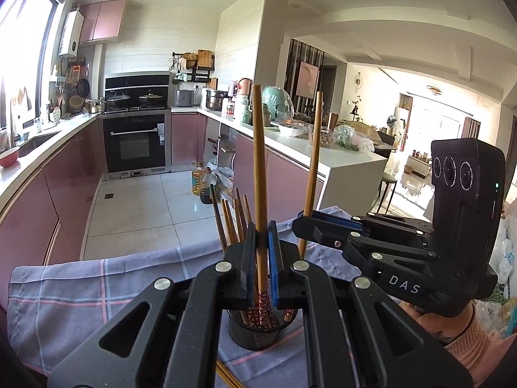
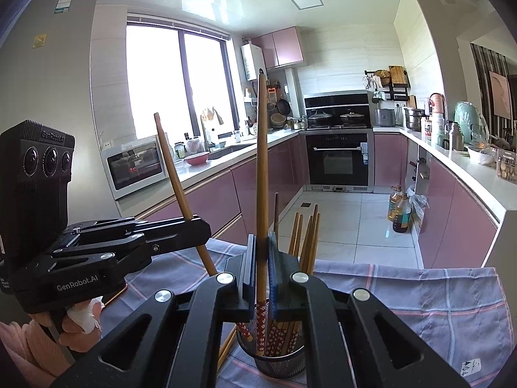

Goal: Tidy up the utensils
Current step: 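Lower both held chopsticks into the mesh cup, holding them above the rim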

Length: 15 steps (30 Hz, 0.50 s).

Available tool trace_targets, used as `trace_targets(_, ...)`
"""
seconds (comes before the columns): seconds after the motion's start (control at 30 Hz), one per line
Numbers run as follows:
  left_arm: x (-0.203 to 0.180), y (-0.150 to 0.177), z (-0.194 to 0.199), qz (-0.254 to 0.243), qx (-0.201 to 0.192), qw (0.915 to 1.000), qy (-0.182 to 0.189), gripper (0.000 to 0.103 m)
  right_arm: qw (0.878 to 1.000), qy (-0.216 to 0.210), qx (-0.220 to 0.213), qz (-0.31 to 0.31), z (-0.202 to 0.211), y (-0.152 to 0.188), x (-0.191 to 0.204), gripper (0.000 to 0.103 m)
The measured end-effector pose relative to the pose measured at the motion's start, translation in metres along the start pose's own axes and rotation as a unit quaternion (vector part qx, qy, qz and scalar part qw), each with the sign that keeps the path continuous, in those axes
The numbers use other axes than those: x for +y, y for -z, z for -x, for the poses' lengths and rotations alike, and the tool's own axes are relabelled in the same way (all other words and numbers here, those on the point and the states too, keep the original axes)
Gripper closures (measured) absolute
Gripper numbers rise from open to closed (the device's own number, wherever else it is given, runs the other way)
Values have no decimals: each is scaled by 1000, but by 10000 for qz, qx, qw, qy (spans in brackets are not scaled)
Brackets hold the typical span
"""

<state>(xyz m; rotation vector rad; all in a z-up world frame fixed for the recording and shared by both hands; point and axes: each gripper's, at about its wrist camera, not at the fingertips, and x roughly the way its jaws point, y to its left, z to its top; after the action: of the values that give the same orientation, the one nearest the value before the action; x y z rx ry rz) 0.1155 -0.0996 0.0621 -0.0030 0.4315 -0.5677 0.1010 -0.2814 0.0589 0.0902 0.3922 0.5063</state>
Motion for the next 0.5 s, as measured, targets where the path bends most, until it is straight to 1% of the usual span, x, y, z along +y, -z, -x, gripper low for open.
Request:
trace_targets(0.33, -8, 2, -7, 6, 80, 10000, -11, 95, 9998, 161, 110, -21, -14, 5, 2, 97)
trace_targets(0.5, -8, 0, -8, 6, 131, 9999, -43, 95, 9997, 175, 163, -36, -19, 6, 1, 97)
